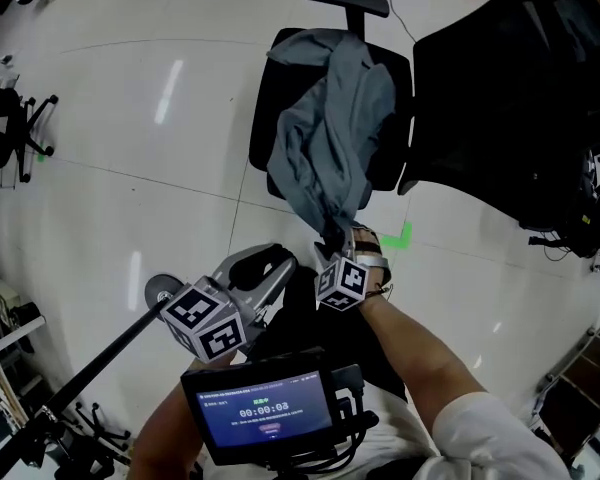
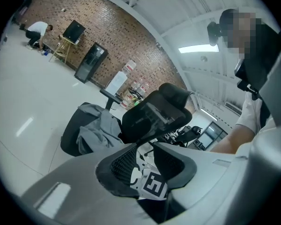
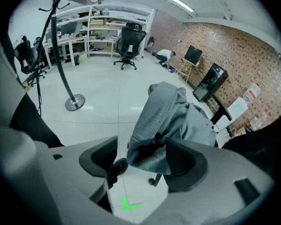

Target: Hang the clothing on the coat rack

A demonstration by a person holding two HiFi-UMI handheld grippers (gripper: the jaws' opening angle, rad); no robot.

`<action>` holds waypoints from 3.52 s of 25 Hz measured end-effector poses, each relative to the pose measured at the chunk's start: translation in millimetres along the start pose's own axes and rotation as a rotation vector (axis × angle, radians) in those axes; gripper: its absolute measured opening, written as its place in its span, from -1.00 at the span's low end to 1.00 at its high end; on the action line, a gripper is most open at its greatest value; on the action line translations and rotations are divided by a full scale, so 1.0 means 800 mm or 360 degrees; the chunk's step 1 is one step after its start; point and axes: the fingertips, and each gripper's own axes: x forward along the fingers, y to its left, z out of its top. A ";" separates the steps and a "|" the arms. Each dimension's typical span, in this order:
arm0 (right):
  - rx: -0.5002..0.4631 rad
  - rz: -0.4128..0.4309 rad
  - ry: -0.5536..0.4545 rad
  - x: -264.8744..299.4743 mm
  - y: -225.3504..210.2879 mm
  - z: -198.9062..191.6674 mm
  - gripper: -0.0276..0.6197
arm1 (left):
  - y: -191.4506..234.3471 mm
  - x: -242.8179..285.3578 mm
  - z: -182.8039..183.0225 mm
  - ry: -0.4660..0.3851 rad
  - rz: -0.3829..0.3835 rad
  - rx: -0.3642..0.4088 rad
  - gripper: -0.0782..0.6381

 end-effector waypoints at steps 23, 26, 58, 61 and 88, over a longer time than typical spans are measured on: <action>0.0321 -0.0068 0.0175 0.024 -0.018 -0.011 -0.78 | 0.004 -0.007 -0.025 0.0103 0.0015 -0.0010 -0.45; 0.0310 -0.0066 0.0113 0.006 -0.022 -0.008 -0.79 | 0.006 -0.002 -0.020 0.0096 0.0008 0.0001 -0.45; -0.0198 0.0057 -0.0565 -0.171 -0.113 0.115 -0.80 | 0.023 0.120 -0.010 0.0735 -0.0128 0.1636 0.07; -0.0237 0.0174 -0.0620 -0.188 -0.118 0.126 -0.80 | 0.020 0.131 -0.005 0.0810 -0.0165 0.1881 0.07; -0.0134 0.0318 -0.0637 -0.110 -0.211 0.114 -0.13 | 0.024 0.131 0.095 0.0350 0.0046 0.1073 -0.73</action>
